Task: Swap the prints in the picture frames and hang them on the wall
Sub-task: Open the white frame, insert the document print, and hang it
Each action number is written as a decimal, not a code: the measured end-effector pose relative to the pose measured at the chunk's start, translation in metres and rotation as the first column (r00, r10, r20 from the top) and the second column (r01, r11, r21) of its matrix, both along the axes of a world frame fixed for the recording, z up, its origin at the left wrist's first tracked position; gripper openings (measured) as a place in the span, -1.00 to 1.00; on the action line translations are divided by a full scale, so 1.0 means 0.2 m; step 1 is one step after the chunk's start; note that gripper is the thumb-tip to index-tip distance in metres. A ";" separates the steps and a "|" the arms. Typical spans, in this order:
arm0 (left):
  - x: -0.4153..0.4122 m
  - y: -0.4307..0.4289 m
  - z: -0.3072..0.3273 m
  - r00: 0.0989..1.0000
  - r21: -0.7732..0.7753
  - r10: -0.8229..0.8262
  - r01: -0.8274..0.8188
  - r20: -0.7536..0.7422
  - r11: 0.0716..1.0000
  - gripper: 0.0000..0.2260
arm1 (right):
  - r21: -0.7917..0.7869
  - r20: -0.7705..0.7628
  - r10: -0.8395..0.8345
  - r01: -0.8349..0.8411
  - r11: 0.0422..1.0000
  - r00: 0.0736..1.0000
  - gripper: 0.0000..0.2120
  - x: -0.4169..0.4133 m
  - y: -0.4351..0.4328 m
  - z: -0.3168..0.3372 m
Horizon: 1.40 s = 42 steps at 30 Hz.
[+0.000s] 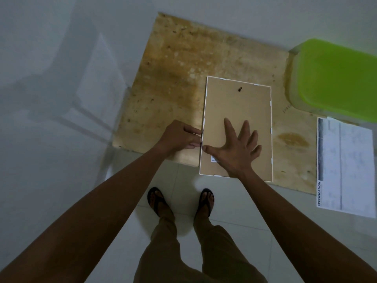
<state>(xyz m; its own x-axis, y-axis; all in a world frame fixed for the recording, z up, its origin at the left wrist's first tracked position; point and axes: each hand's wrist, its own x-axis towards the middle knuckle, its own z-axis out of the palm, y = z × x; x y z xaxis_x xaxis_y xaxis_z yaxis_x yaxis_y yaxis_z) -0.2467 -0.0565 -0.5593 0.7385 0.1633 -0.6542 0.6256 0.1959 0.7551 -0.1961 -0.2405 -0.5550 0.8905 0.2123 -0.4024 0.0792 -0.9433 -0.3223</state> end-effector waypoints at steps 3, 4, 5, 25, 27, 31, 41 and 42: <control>0.00 -0.01 0.00 1.000 0.006 0.002 -0.002 0.003 1.000 -0.77 | 0.001 0.004 0.000 0.000 1.000 1.000 0.06 0.00 0.00 0.00; 0.00 -0.01 0.00 1.000 0.009 0.002 -0.002 0.005 1.000 -0.78 | 0.001 0.005 0.000 0.000 1.000 1.000 0.05 0.00 0.00 0.00; 0.00 -0.01 0.01 1.000 0.012 0.002 -0.002 0.005 1.000 -0.78 | 0.001 0.005 0.001 -0.001 1.000 1.000 0.05 0.00 0.00 0.00; 0.05 -0.05 0.11 0.989 0.123 0.073 -0.057 -0.129 0.991 -0.86 | -0.010 0.039 -0.022 0.022 1.000 0.999 0.00 -0.02 0.02 -0.01; 0.06 -0.06 0.11 0.988 0.135 0.085 -0.068 -0.128 0.989 -0.84 | -0.009 0.042 -0.029 0.030 1.000 0.999 0.02 -0.02 0.03 -0.01; 0.08 -0.06 0.11 0.985 0.152 0.100 -0.078 -0.138 0.985 -0.84 | -0.010 0.041 -0.049 0.050 0.999 0.998 0.04 -0.01 0.04 0.00; 0.09 -0.05 0.09 0.986 0.123 0.081 -0.063 -0.148 0.990 -0.84 | -0.048 0.043 0.029 -0.027 0.998 0.999 0.05 0.01 0.00 -0.01; 0.08 -0.05 0.09 0.985 0.119 0.085 -0.067 -0.148 0.991 -0.85 | -0.055 0.052 0.042 -0.039 0.998 0.998 0.04 0.00 -0.01 -0.02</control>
